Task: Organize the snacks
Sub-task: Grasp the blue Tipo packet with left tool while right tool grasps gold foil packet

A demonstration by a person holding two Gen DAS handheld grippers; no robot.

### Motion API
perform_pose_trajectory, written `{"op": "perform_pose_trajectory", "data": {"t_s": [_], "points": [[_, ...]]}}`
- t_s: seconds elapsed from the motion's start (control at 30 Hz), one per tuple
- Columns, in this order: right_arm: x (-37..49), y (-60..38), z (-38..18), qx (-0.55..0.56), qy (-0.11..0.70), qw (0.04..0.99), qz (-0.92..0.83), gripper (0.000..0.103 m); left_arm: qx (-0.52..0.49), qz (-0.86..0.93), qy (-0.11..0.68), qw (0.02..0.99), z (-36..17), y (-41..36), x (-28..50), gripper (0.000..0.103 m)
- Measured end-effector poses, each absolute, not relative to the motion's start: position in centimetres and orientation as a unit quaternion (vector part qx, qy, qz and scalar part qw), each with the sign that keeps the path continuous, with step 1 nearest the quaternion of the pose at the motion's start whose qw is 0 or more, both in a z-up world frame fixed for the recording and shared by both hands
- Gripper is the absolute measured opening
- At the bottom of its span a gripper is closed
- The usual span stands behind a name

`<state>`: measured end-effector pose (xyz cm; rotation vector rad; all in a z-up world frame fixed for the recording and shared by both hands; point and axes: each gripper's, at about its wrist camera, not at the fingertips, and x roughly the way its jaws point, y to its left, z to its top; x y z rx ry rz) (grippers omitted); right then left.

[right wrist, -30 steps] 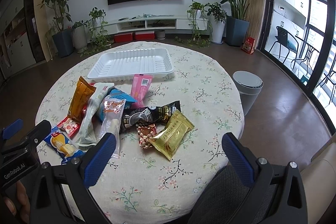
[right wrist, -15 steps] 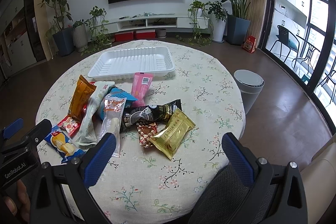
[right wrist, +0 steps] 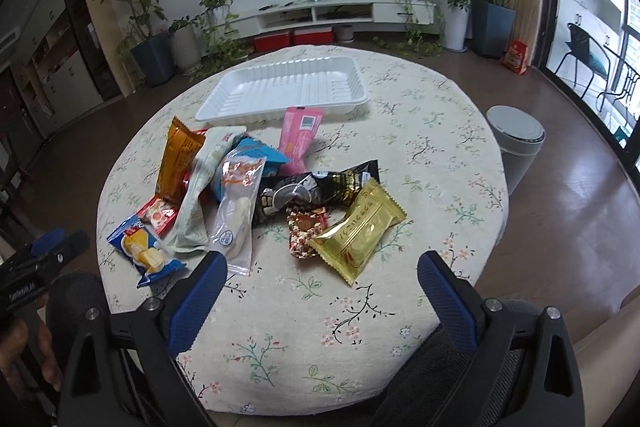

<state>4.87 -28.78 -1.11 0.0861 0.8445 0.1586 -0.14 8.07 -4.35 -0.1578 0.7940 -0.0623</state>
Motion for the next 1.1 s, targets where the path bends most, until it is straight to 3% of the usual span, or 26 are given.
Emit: {"op": "perform_pose_trajectory", "data": {"t_s": [0.3, 0.47, 0.6, 0.8, 0.93, 1.1], "points": [[6.3, -30.9, -2.9, 0.123, 0.454, 0.876, 0.107, 0.089, -0.048, -0.118, 0.479, 0.868, -6.0, 5.9, 3.0, 0.101], [6.8, -32.0, -3.1, 0.154, 0.443, 0.879, 0.089, 0.085, -0.171, 0.007, 0.504, 0.846, -9.9, 5.4, 3.7, 0.101], [7.0, -32.1, -2.8, 0.150, 0.430, 0.885, 0.099, 0.085, -0.130, 0.040, 0.523, 0.842, -10.6, 2.5, 5.1, 0.101], [8.0, -33.1, -3.6, 0.161, 0.435, 0.879, 0.108, 0.085, -0.158, 0.065, 0.530, 0.830, -11.5, 3.2, 7.3, 0.100], [8.3, -33.9, -4.0, 0.167, 0.436, 0.878, 0.105, 0.085, -0.139, 0.044, 0.539, 0.830, -11.5, 3.7, 7.4, 0.094], [8.2, -34.1, -4.1, 0.166, 0.435, 0.879, 0.101, 0.085, -0.127, 0.018, 0.557, 0.821, -11.0, 5.5, 7.3, 0.075]]}}
